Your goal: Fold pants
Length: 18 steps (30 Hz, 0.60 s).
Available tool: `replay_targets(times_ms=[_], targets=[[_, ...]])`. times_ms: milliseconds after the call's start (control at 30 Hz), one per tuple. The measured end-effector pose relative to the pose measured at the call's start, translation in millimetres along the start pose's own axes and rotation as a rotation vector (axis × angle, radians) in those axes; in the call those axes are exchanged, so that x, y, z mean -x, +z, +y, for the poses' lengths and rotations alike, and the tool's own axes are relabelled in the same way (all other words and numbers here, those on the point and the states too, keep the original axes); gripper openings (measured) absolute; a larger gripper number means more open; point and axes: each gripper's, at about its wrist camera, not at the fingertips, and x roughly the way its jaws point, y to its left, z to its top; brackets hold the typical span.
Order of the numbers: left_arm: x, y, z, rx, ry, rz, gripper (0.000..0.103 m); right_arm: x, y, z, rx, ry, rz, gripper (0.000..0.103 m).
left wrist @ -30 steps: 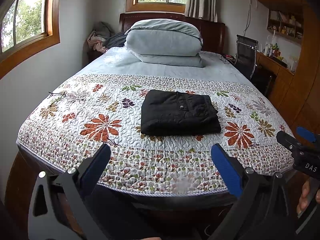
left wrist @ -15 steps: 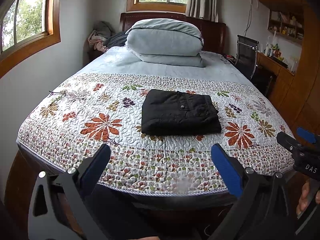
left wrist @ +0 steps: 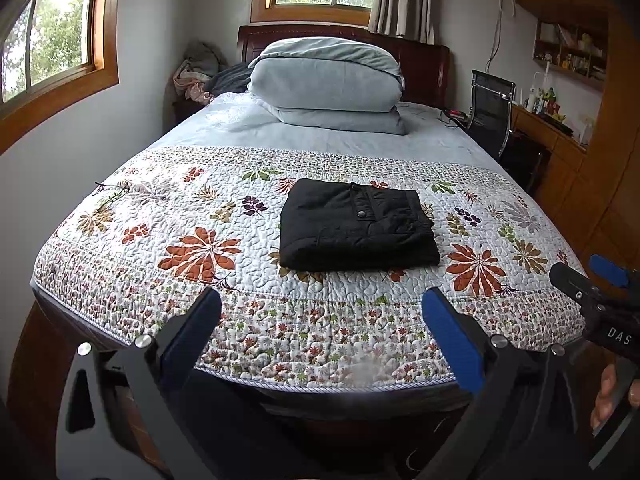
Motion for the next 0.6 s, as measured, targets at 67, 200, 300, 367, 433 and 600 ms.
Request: replay_targets(times_ms=[67, 200, 300, 367, 433, 600], targets=[[0.6, 0.6, 0.0, -0.002, -0.001, -0.005, 0.100, 0.0, 0.0, -0.1, 0.000, 0.001, 0.000, 0.099], [2.7, 0.8, -2.7, -0.014, 0.008, -0.021, 0.100, -0.5, -0.1, -0.2, 0.000, 0.000, 0.001, 0.099], [2.5, 0.6, -3.3, -0.011, 0.006, -0.019, 0.100, 0.0, 0.1, 0.0, -0.001, 0.001, 0.000, 0.099], [1.6, 0.8, -3.5, -0.011, 0.006, -0.017, 0.100, -0.1, 0.3, 0.0, -0.002, 0.002, 0.000, 0.099], [1.2, 0.7, -4.6, -0.015, 0.002, -0.015, 0.100, -0.2, 0.4, 0.0, -0.001, 0.001, 0.000, 0.099], [1.6, 0.7, -4.4, -0.016, -0.018, -0.020, 0.098, -0.4, 0.6, -0.1, 0.000, 0.001, 0.001, 0.099]])
